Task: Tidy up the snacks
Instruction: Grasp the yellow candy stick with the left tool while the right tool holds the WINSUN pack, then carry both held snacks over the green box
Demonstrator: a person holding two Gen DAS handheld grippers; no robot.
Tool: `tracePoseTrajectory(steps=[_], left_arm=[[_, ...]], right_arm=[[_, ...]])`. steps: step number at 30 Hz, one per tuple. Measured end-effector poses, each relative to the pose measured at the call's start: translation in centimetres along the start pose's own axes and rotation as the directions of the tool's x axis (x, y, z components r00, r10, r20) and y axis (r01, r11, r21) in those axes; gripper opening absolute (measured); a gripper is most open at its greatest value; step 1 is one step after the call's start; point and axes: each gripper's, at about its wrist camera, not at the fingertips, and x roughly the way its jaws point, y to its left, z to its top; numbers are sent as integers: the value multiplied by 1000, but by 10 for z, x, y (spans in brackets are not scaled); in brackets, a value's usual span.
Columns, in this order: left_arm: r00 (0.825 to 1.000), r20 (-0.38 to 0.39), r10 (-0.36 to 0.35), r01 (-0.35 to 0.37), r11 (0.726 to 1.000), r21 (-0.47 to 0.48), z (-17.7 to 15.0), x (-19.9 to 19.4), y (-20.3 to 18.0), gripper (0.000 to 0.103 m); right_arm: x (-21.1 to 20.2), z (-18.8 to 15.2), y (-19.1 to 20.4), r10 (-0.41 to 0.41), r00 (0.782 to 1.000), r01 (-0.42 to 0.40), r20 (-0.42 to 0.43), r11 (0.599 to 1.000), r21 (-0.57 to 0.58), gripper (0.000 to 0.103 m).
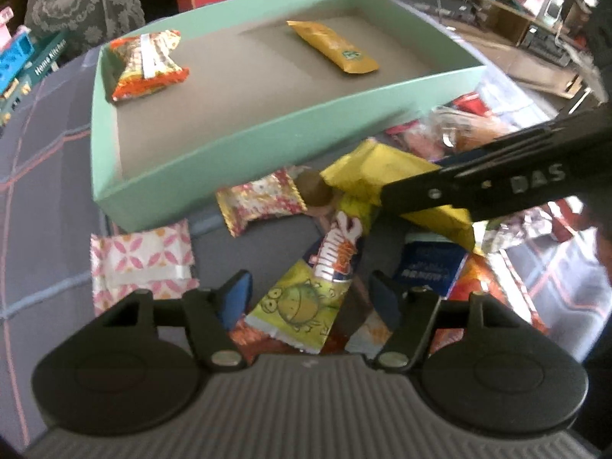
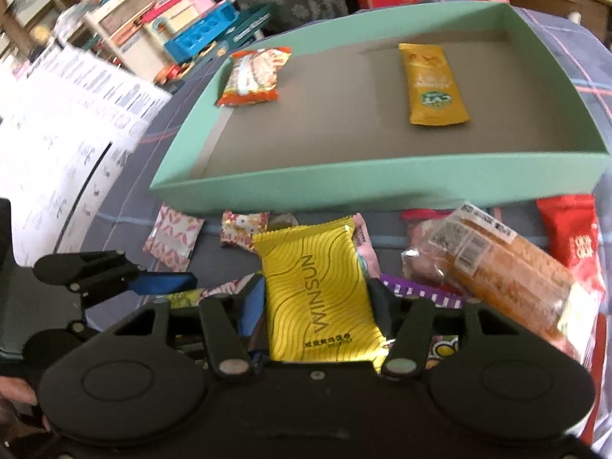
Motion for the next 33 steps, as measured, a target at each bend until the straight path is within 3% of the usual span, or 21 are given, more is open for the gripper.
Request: tracePoseTrajectory(steps=[8,10,11,15,23,33], left_arm=[[1000,-8,-1,2,995,98,22,12,-18,67],[1000,-10,4,-3,995,103,24,17,-21,52],[1000,-26,-7,9,995,99,25,20,-20,33],[999,-43,-22,25,997,75,20,22,-19,19],[1000,-30,-6,4,998,-61,4,3,-6,16],[998,59,6,2,992,-127,7,-41,2,16]], right_arm=[[-24,2,-12,16,997,-22,78,997,78,57],[-23,2,-15,5,997,-12,75,996,85,57],[-22,0,-17,4,997,-11,73,996,93,57],[-21,-5,-22,8,997,-17,75,993,118,57],[-22,-6,-18,26,996,-36,89,992,121,56],[-42,-1,-4,59,988,-73,140,993,96,56]])
